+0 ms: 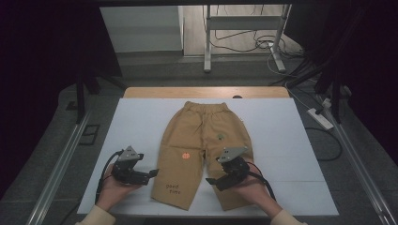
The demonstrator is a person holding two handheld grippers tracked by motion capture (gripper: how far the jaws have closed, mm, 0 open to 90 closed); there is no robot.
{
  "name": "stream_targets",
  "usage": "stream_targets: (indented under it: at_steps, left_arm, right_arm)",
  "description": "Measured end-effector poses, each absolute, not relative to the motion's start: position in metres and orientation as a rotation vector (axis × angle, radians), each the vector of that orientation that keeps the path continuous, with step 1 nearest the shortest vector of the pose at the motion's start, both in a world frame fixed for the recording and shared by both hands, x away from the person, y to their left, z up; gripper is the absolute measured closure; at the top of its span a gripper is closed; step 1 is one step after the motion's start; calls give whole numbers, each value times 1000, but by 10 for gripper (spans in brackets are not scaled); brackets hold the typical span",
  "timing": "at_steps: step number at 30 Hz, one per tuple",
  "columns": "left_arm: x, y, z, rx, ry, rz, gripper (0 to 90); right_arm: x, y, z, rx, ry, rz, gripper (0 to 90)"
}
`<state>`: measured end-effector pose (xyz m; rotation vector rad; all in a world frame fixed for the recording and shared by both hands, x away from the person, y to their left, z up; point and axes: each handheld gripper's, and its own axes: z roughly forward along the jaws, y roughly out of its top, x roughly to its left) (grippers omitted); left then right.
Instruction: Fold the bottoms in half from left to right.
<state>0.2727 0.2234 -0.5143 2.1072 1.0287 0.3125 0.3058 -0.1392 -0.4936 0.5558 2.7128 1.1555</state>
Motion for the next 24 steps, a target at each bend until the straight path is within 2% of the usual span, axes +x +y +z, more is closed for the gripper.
stream_targets:
  at_steps: [3, 24]
  left_arm:
    - [272, 221, -514, 2129, 1023, 343, 108]
    - [276, 224, -516, 2110, 1037, 312, 108]
  right_arm:
    - [305, -134, -495, 542, 2721, 1150, 160]
    - [300, -98, -500, 457, 2776, 1153, 176]
